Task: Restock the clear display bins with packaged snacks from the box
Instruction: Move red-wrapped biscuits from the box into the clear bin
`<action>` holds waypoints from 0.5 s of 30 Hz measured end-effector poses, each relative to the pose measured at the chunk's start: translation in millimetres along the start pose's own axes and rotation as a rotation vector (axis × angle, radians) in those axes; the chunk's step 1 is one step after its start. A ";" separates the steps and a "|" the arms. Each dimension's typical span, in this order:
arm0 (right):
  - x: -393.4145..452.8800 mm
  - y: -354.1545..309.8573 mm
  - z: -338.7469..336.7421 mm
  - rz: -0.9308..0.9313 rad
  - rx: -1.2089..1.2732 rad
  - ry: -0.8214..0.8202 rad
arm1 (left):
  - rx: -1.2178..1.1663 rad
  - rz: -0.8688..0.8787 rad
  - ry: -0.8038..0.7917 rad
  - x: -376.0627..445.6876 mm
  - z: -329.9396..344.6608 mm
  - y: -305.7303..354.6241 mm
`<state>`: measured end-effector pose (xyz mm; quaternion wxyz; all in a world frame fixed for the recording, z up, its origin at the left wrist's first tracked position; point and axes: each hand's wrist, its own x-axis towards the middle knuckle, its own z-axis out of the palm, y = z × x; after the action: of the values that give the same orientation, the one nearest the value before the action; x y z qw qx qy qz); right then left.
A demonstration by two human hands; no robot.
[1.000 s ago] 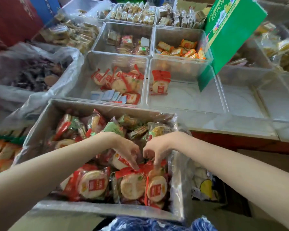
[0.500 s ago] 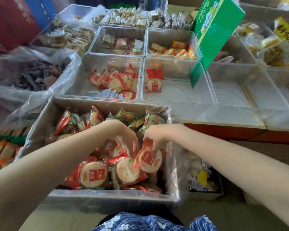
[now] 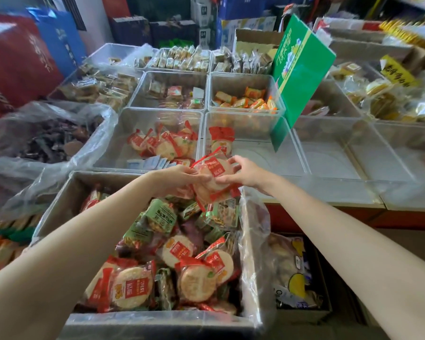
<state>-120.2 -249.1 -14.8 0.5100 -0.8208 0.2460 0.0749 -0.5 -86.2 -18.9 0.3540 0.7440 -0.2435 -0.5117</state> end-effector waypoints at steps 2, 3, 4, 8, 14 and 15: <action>2.5 2.4 -0.2 0.003 0.006 0.036 | -0.048 -0.004 -0.020 2.7 0.6 -2.3; 4.1 4.1 -1.5 0.010 0.042 0.063 | -0.064 -0.004 -0.037 3.4 0.1 -3.9; 6.1 6.1 -4.3 0.026 0.105 0.106 | -0.080 -0.003 -0.050 3.8 -1.2 -5.9; 11.9 14.3 -22.7 0.065 0.431 0.301 | -0.160 -0.002 0.015 7.5 -14.4 -17.4; 6.0 1.4 -29.3 0.064 0.310 0.021 | -0.076 0.104 0.303 12.1 -13.8 -9.9; 7.3 -0.1 -29.8 0.075 0.337 0.018 | -0.029 0.156 0.402 14.2 -13.6 -8.3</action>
<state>-117.6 -277.6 -3.4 0.6351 -0.7145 0.2902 0.0442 17.3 -87.5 -30.7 0.4446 0.8048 -0.2175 -0.3275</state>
